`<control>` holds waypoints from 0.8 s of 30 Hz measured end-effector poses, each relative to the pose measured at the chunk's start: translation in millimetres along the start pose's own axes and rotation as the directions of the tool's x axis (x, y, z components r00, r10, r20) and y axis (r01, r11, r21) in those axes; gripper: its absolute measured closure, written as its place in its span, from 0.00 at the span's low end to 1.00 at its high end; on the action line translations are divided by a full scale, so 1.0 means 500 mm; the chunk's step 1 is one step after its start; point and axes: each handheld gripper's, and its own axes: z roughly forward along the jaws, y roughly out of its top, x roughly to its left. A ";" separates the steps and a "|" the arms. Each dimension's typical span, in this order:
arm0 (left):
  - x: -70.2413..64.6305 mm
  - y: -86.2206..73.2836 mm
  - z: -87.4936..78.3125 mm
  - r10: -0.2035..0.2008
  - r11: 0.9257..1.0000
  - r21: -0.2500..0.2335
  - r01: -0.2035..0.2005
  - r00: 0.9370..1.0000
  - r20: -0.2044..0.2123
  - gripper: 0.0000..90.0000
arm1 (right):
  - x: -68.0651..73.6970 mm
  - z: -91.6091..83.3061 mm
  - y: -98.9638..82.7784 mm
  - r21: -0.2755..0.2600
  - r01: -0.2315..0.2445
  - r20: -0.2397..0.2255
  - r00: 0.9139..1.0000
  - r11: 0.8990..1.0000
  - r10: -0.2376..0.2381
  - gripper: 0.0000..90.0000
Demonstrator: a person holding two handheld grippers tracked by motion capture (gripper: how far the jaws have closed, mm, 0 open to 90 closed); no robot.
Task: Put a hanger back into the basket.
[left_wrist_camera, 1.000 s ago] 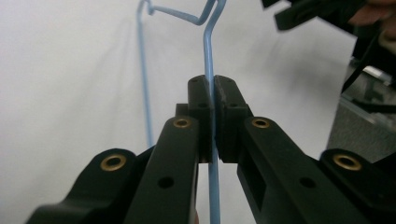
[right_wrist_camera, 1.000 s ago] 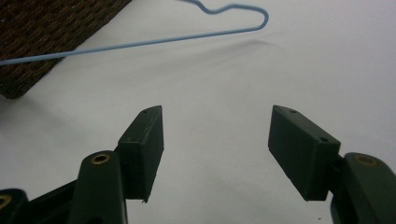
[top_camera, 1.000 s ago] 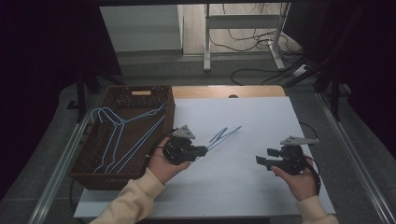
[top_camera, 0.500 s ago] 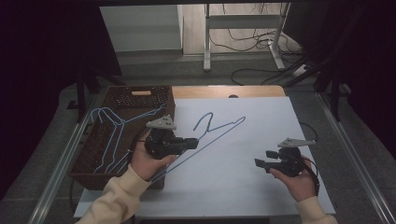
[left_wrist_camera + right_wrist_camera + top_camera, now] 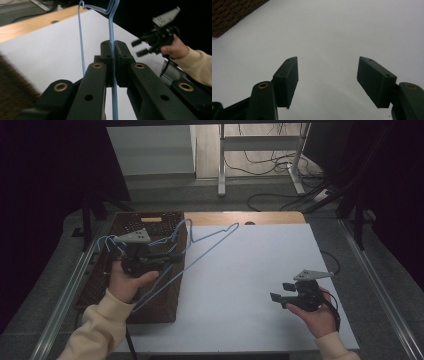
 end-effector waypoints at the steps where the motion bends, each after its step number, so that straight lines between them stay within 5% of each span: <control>1: 0.006 0.000 -0.007 -0.007 1.000 -0.011 0.007 1.000 -0.006 0.96 | 0.001 0.001 0.000 0.002 0.003 0.000 1.000 1.000 -0.003 0.37; 9: 0.070 -0.003 -0.063 -0.039 0.997 -0.065 0.034 0.996 -0.077 0.96 | 0.002 0.005 0.000 0.009 0.011 0.009 1.000 1.000 -0.011 0.37; 24: 0.181 -0.050 -0.099 -0.122 0.990 -0.093 0.106 0.975 -0.186 0.96 | 0.001 0.009 -0.001 0.022 0.018 0.022 1.000 1.000 -0.019 0.36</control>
